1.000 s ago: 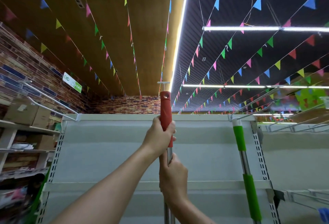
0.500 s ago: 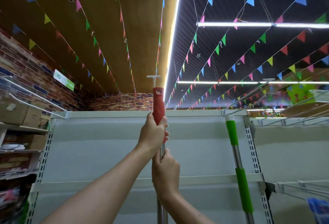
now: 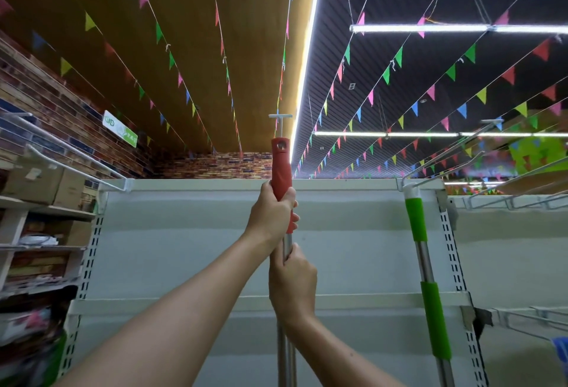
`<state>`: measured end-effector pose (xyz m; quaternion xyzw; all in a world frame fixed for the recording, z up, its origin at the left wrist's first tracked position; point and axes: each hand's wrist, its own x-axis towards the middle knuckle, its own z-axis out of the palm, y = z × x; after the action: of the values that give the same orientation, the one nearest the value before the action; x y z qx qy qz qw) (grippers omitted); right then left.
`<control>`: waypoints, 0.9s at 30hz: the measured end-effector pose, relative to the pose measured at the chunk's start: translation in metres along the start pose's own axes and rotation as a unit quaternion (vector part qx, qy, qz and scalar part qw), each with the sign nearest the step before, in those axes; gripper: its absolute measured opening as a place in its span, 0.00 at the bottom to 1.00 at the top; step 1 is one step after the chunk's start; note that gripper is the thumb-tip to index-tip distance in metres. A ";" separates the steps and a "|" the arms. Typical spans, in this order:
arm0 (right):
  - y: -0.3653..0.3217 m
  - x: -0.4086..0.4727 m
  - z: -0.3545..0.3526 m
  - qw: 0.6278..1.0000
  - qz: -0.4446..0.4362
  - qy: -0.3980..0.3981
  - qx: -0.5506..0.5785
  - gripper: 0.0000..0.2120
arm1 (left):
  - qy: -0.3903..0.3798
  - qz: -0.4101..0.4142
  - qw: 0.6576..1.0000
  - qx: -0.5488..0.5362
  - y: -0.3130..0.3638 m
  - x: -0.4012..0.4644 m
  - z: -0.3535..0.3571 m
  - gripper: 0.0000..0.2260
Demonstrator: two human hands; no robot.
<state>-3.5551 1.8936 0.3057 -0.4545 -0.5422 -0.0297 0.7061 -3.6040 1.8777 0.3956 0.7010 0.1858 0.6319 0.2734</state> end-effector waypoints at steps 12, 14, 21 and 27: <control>-0.001 -0.006 0.002 1.000 0.017 -0.005 -0.010 0.25 | -0.007 -0.023 1.000 -0.016 -0.002 -0.002 -0.004 0.12; -0.007 -0.005 -0.001 1.000 0.015 -0.008 -0.015 0.24 | -0.008 -0.028 0.999 -0.022 0.000 0.000 -0.005 0.13; -0.007 -0.011 -0.004 0.997 0.049 -0.054 0.030 0.27 | -0.001 -0.029 0.999 -0.033 -0.002 -0.003 -0.004 0.11; 0.017 -0.045 -0.016 0.978 0.067 -0.134 0.146 0.12 | 0.011 -0.042 0.997 -0.067 -0.002 0.003 -0.002 0.12</control>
<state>-3.5527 1.8729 0.2599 -0.3814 -0.5991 0.1583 0.6860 -3.6052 1.8810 0.3964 0.6654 0.1757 0.6389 0.3437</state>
